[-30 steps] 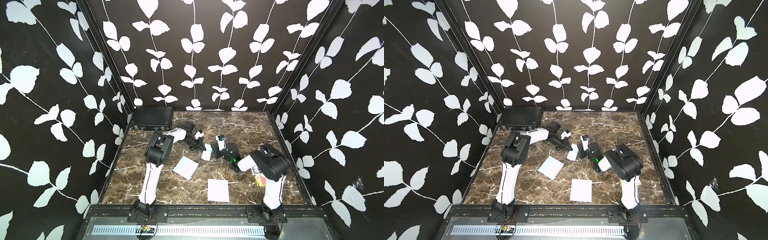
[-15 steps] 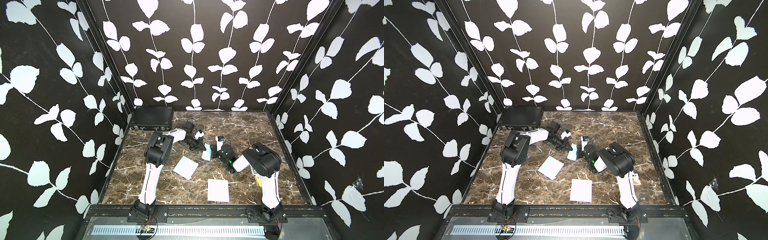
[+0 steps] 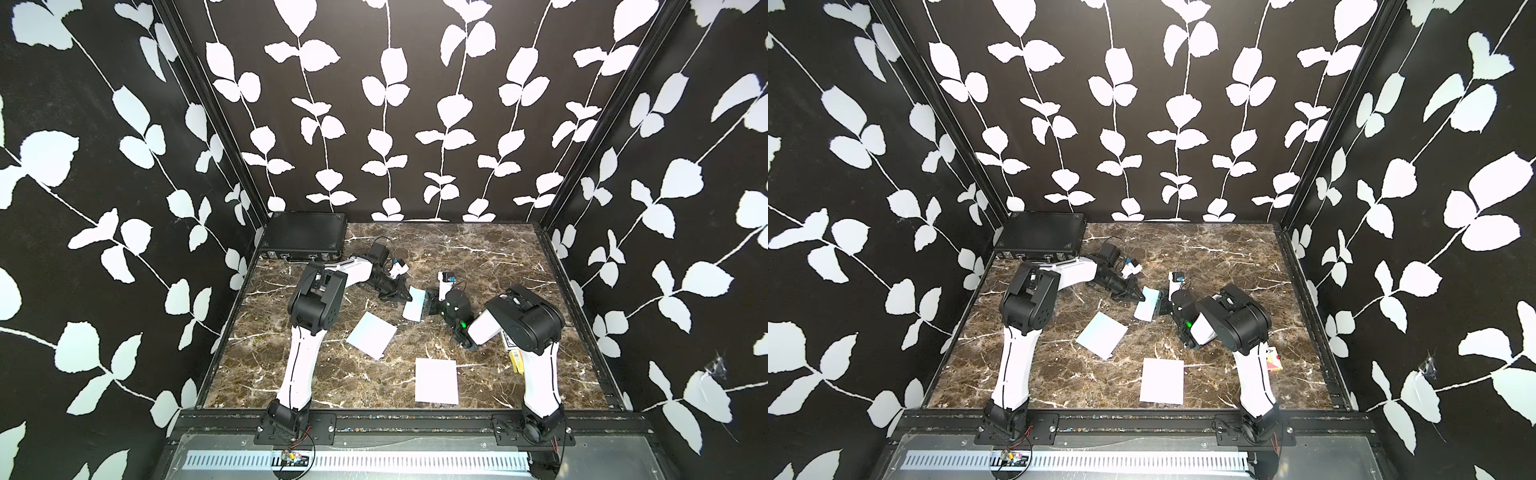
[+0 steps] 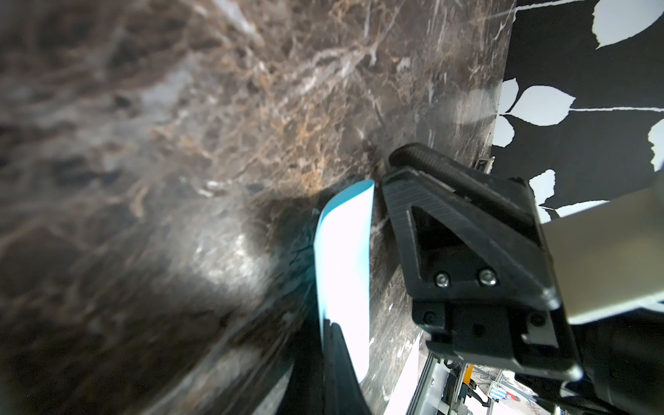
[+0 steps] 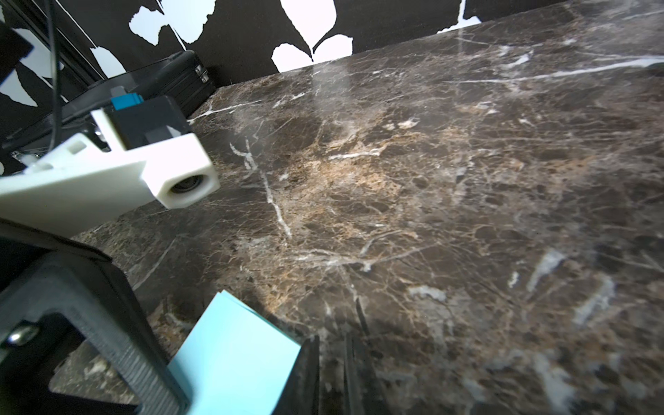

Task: Fold the square paper along the opposite sides
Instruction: Smooth out the paper at the center of the board.

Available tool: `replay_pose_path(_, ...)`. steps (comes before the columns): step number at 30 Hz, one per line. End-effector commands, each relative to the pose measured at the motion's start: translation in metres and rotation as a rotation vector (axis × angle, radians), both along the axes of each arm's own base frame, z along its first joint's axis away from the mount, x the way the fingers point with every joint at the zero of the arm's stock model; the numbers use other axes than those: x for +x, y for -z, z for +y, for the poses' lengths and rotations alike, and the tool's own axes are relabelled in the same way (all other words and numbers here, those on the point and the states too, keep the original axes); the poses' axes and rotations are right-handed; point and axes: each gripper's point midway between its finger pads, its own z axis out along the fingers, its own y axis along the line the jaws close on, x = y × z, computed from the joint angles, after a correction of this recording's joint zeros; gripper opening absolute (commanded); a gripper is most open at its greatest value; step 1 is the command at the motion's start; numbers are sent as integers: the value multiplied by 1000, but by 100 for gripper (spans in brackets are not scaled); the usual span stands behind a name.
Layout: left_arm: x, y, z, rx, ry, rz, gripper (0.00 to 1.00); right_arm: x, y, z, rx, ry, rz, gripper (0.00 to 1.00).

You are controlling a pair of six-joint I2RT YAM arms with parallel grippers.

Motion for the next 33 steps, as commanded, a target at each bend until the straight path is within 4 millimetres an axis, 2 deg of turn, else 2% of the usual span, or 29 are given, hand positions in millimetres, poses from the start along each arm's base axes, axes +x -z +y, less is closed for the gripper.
replay_pose_path(1, -4, 11, 15, 95, -28, -4, 0, -10, 19, -17, -29, 27, 76, 17)
replay_pose_path(8, 18, -1, 10, 83, -183, -20, 0, -10, -29, 8, 37, -97, 6, 18)
replay_pose_path(13, 28, -2, 5, 72, -292, -19, 0, -15, -44, 27, 22, -155, -40, 19)
replay_pose_path(18, 25, 4, 4, 94, -296, -27, 0, -17, -40, 45, -10, -189, -42, 20)
replay_pose_path(21, 23, 6, 5, 95, -296, -24, 0, -15, -23, 47, -38, -180, -18, 20)
replay_pose_path(27, 19, 8, 8, 102, -290, -28, 0, -23, 12, 25, -94, -110, 54, 20)
replay_pose_path(33, 17, 10, 10, 108, -285, -26, 0, -32, 24, 7, -129, -64, 96, 21)
